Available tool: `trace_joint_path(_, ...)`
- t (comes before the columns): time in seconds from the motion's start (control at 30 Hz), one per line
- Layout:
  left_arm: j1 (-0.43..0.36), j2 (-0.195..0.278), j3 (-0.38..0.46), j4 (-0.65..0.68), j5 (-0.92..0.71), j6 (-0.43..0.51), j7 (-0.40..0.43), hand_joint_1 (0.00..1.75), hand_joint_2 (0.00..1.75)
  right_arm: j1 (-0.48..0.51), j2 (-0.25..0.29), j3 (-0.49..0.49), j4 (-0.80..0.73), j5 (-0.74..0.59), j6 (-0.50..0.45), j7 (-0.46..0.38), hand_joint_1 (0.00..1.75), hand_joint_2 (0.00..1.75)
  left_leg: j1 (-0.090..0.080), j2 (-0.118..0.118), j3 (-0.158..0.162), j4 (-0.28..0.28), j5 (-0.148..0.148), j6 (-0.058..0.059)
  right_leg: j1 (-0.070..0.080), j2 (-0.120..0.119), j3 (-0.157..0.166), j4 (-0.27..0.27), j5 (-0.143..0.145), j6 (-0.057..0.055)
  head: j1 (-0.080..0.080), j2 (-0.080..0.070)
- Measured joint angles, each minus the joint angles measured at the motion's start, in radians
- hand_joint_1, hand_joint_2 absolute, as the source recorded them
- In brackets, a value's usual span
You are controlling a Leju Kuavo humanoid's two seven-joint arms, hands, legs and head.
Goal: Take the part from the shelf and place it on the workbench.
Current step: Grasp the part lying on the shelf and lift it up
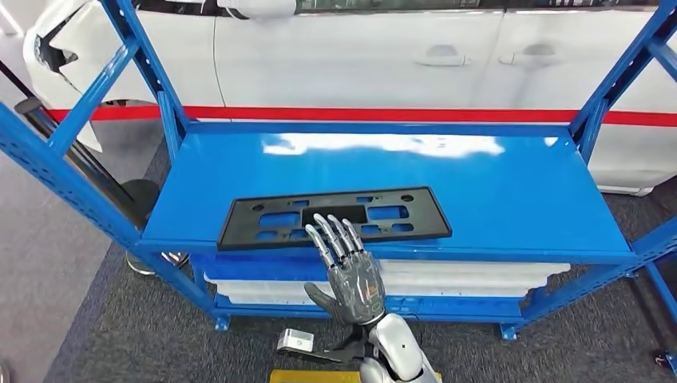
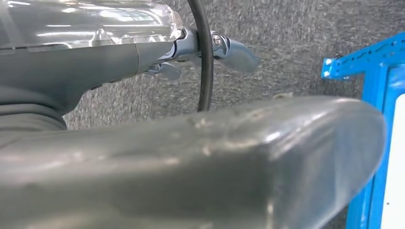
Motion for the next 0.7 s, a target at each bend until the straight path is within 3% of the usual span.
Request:
trace_joint_path(0.03, 0.001, 0.001, 0.000, 0.000, -0.004, -0.001, -0.001, 0.00, 0.00, 0.000, 0.000, 0.000, 0.002, 0.000, 0.000, 0.006, 0.00, 1.75, 0.003, 0.001, -0.017, -0.026, -0.004, -0.004, -0.002, 0.002, 0.015, 0.000, -0.013, 0.003, 0.000, 0.000)
trace_joint_path(0.07, 0.001, 0.001, 0.001, 0.000, -0.010, -0.001, -0.003, 0.00, 0.00, -0.001, 0.000, 0.000, 0.004, 0.000, 0.000, 0.015, 0.00, 1.75, 0.005, 0.001, -0.027, -0.070, 0.031, -0.006, -0.005, 0.002, 0.030, 0.001, -0.026, 0.007, 0.000, 0.000)
trace_joint_path(0.17, 0.002, 0.002, 0.001, 0.001, -0.027, -0.002, -0.003, 0.00, 0.00, -0.007, -0.001, 0.001, 0.014, 0.003, 0.000, 0.060, 0.00, 1.75, 0.005, 0.004, -0.037, -0.205, 0.241, -0.002, -0.007, 0.004, 0.056, 0.007, -0.056, 0.023, 0.000, 0.000)
trace_joint_path(0.2, 0.002, 0.003, 0.001, 0.002, -0.032, -0.002, -0.003, 0.00, 0.00, -0.010, -0.002, 0.002, 0.017, 0.005, 0.000, 0.076, 0.00, 1.75, 0.003, 0.004, -0.039, -0.219, 0.277, 0.005, -0.006, 0.005, 0.058, 0.008, -0.062, 0.029, 0.000, 0.000)
trace_joint_path(0.33, -0.009, 0.004, 0.001, 0.002, -0.053, -0.003, -0.002, 0.00, 0.00, -0.043, -0.003, 0.019, 0.048, 0.010, 0.000, 0.146, 0.00, 1.75, 0.008, 0.005, -0.035, -0.233, 0.294, 0.031, -0.005, -0.002, 0.049, 0.028, -0.089, 0.051, 0.000, 0.000)
trace_joint_path(0.43, -0.018, 0.005, 0.001, 0.002, -0.068, -0.006, -0.003, 0.00, 0.00, -0.079, -0.009, 0.035, 0.097, 0.001, 0.000, 0.183, 0.00, 1.75, 0.011, 0.009, -0.034, -0.238, 0.298, 0.041, -0.011, -0.011, -0.035, 0.191, -0.174, 0.065, 0.001, 0.000)
trace_joint_path(0.47, -0.019, 0.005, 0.001, 0.002, -0.072, -0.009, -0.003, 0.00, 0.00, -0.086, -0.014, 0.041, 0.115, -0.004, 0.000, 0.191, 0.00, 1.75, 0.011, 0.009, -0.034, -0.238, 0.298, 0.042, -0.014, -0.012, -0.067, 0.247, -0.193, 0.067, 0.001, 0.000)
trace_joint_path(0.5, -0.019, 0.006, 0.002, 0.002, -0.074, -0.014, -0.004, 0.00, 0.00, -0.092, -0.020, 0.046, 0.132, -0.008, 0.000, 0.197, 0.00, 1.75, 0.010, 0.009, -0.035, -0.238, 0.298, 0.042, -0.016, -0.012, -0.086, 0.274, -0.193, 0.069, 0.001, 0.000)
trace_joint_path(0.53, -0.019, 0.007, 0.002, 0.002, -0.075, -0.020, -0.004, 0.00, 0.00, -0.097, -0.025, 0.052, 0.147, -0.013, 0.000, 0.201, 0.00, 1.75, 0.010, 0.009, -0.035, -0.238, 0.298, 0.042, -0.017, -0.013, -0.086, 0.263, -0.173, 0.069, 0.001, 0.000)
trace_joint_path(0.63, -0.021, 0.007, 0.003, 0.002, -0.076, -0.029, -0.006, 0.00, 0.00, -0.113, -0.033, 0.066, 0.175, -0.020, 0.000, 0.205, 0.00, 1.75, 0.008, 0.008, -0.035, -0.236, 0.297, 0.039, -0.015, -0.017, -0.005, 0.076, -0.066, 0.058, 0.000, 0.000)
trace_joint_path(0.7, -0.022, 0.008, 0.003, 0.002, -0.077, -0.030, -0.007, 0.00, 0.00, -0.123, -0.035, 0.073, 0.186, -0.024, 0.000, 0.208, 0.00, 1.75, 0.004, 0.008, -0.038, -0.235, 0.297, 0.031, -0.011, -0.018, 0.025, 0.005, -0.041, 0.052, 0.000, 0.000)
